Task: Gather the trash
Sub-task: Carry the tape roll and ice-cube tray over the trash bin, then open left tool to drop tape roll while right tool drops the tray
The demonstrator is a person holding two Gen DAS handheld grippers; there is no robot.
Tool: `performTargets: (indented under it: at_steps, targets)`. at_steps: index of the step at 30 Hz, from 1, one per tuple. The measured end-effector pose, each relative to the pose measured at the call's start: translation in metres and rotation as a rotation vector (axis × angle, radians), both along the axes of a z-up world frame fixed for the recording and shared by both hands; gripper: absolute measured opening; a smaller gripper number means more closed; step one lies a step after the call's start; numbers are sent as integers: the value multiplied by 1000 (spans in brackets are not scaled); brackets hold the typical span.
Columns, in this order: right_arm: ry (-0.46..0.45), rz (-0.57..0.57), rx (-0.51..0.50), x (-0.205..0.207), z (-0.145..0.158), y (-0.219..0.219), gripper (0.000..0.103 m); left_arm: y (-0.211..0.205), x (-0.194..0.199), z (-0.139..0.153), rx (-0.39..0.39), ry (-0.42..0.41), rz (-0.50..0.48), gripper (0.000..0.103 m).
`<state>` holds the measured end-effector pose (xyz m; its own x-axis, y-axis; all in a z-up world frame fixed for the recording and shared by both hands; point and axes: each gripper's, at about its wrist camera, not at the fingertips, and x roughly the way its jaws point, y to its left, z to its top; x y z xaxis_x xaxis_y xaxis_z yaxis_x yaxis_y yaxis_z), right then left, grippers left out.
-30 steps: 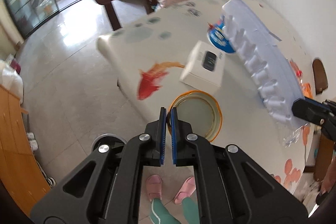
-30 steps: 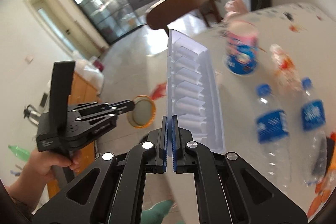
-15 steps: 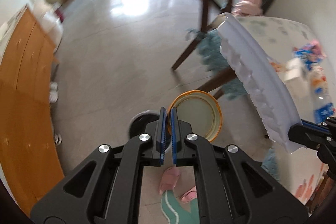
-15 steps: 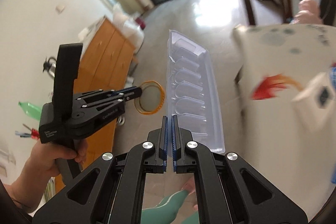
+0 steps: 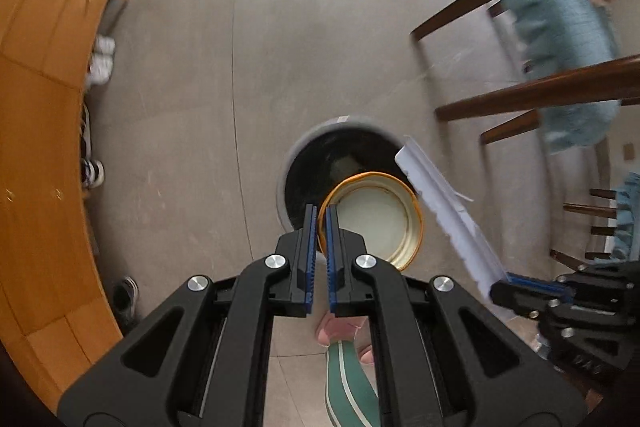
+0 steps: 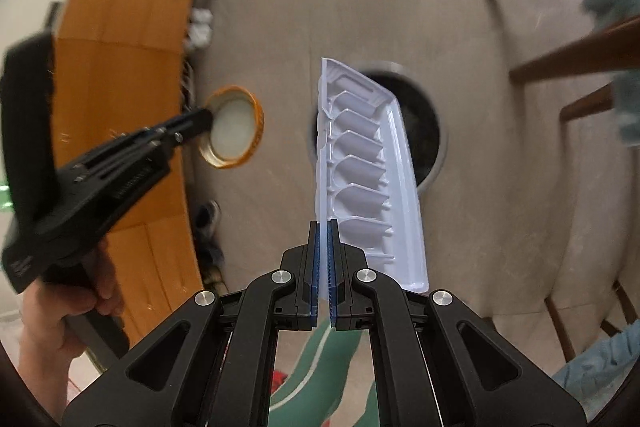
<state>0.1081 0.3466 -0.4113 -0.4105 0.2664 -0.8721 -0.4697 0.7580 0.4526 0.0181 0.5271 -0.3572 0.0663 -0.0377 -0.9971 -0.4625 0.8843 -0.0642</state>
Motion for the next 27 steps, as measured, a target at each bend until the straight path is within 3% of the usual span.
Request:
performTargets:
  at_steps: [6, 11, 13, 14, 15, 21, 24, 27]
  targets:
    - [74, -20, -75, -10, -108, 13, 4, 6, 2, -103, -20, 83, 10, 3]
    - [102, -41, -87, -6, -150, 14, 9, -3, 0, -165, -54, 126, -30, 7]
    - [129, -54, -70, -8, -159, 12, 14, -10, -1, -181, -49, 147, -66, 18]
    - [138, -59, -58, -10, -163, 9, 25, -11, -2, -188, -33, 167, -72, 32]
    - [126, -54, -60, -7, -167, 5, 32, -10, -3, -190, -26, 166, -61, 38]
    - [84, -84, -56, 0, -147, -9, 49, -11, -10, -162, -13, 138, -38, 41]
    - [55, -73, -26, 0, -116, -11, 50, -9, -15, -132, -10, 119, -18, 42]
    - [7, -54, 33, -2, -62, -14, 50, -5, -20, -85, 9, 62, 5, 42]
